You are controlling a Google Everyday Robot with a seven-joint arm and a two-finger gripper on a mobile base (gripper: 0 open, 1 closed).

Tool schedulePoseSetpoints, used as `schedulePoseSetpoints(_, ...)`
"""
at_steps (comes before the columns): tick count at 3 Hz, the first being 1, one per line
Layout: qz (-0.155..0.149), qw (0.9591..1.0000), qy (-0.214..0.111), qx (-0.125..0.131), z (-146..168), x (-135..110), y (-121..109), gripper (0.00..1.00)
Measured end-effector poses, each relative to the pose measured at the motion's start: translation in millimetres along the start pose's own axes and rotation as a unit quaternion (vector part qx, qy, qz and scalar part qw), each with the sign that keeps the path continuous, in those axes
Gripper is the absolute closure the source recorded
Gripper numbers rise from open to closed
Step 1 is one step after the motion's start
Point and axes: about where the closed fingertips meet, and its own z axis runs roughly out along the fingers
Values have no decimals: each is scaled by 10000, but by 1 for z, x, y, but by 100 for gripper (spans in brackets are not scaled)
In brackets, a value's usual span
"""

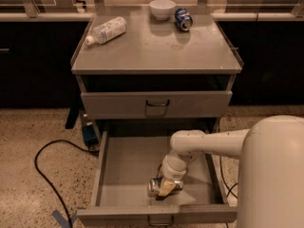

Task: Place redbull can into middle drawer

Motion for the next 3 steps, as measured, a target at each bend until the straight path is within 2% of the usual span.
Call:
schedulePoseSetpoints(1,456,9981,-423,12,7,1,-13,100)
schedulePoseSetpoints(2,987,9917,-817,90,12,5,-29,100)
schedulePoseSetpoints(3,1195,9882,-933,197,15,7,-42,100)
